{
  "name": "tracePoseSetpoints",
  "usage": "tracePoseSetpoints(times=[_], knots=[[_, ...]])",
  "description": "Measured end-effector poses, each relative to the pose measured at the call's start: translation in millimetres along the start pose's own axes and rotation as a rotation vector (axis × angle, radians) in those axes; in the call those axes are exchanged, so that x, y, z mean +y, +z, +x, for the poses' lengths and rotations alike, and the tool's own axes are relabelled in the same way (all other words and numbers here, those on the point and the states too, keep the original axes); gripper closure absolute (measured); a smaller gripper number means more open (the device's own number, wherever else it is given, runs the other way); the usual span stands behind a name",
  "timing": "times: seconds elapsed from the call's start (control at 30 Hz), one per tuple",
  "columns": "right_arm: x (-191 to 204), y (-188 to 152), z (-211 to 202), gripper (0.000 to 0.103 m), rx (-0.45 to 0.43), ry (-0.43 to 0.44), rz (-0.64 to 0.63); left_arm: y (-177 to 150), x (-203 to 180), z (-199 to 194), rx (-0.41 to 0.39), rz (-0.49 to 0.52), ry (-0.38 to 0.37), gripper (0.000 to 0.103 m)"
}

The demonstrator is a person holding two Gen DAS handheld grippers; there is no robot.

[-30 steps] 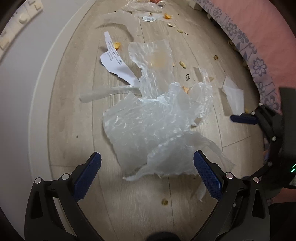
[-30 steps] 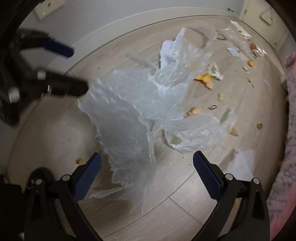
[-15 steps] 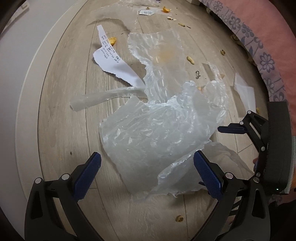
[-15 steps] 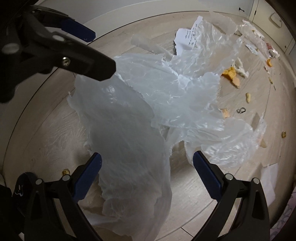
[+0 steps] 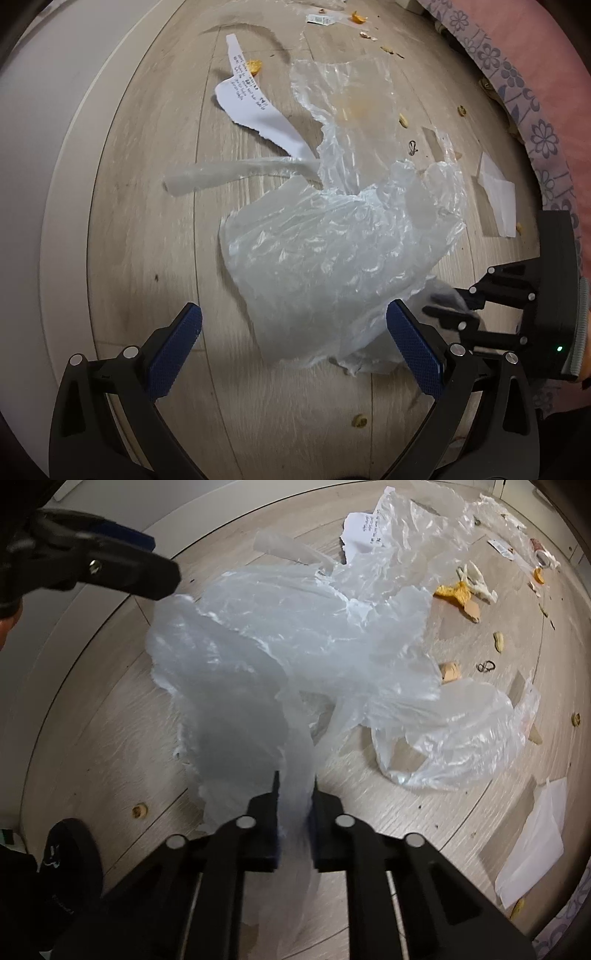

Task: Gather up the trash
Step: 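Close the right gripper on an edge of the clear plastic sheet, then lift the plastic sheet with the right gripper and turn toward the bin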

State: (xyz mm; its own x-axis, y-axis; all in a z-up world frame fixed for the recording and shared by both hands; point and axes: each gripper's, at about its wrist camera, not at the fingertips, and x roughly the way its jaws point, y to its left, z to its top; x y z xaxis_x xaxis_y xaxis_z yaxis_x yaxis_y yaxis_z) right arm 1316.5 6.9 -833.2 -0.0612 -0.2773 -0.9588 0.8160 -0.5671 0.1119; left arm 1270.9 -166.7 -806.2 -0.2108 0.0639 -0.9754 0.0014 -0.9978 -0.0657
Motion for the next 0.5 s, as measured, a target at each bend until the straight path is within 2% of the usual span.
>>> tracePoseSetpoints(times=[0.07,0.27,0.5], knots=[[-1.5,-2.1,-7.1,0.097,0.005,0.004,0.007,-2.3,-1.3,-4.2,0.009,-0.005,0.002,0.006],[-4.7,-8.6,-40.6,0.097,0.018,0.001,0.032,-6.2,-16.2,-17.5,0.034,-0.004,-0.010,0.006],[-15.4,-24.2,-77.0,0.098,0.042,-0.025,0.095,-8.8,-46.6,-30.4,0.045,0.061,-0.012,0.006]])
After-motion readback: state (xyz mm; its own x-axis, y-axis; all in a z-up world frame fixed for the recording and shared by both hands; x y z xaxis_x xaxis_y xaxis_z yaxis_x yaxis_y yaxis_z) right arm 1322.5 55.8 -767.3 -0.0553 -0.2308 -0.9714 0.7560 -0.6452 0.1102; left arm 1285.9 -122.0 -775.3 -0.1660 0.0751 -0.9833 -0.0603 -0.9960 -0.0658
